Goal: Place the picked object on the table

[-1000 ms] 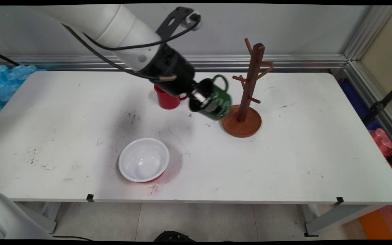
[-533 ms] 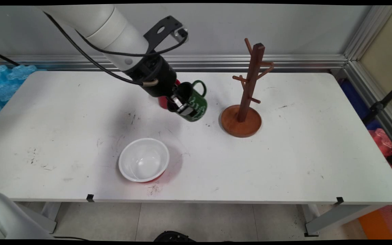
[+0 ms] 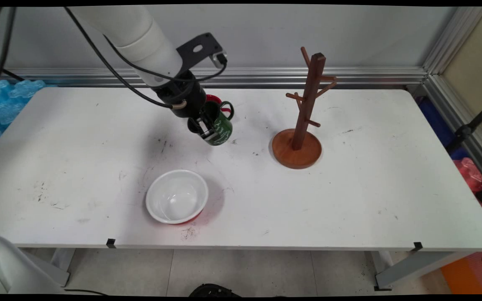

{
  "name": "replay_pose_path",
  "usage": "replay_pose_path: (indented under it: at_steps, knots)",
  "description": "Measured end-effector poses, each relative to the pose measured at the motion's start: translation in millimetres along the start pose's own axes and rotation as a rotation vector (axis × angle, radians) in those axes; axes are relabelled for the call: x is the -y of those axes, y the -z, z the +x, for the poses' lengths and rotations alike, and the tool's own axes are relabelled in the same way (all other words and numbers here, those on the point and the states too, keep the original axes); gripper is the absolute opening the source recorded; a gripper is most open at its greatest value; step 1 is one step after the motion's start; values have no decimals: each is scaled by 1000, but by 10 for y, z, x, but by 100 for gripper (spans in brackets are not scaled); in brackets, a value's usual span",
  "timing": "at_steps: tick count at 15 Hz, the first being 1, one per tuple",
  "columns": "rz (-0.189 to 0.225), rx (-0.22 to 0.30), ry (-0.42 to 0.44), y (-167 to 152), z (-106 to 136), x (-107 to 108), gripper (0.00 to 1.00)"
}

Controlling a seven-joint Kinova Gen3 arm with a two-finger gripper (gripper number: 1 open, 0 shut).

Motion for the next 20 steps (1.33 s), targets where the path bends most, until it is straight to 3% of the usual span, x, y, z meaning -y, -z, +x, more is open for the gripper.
replay_pose_path:
  at_steps: [4,10,20]
  knots:
    - [33,74,-25,-254,77,63,0]
    - [43,161,-44,-620,196,70,0]
    - [48,262,-41,-1036,333,88,0]
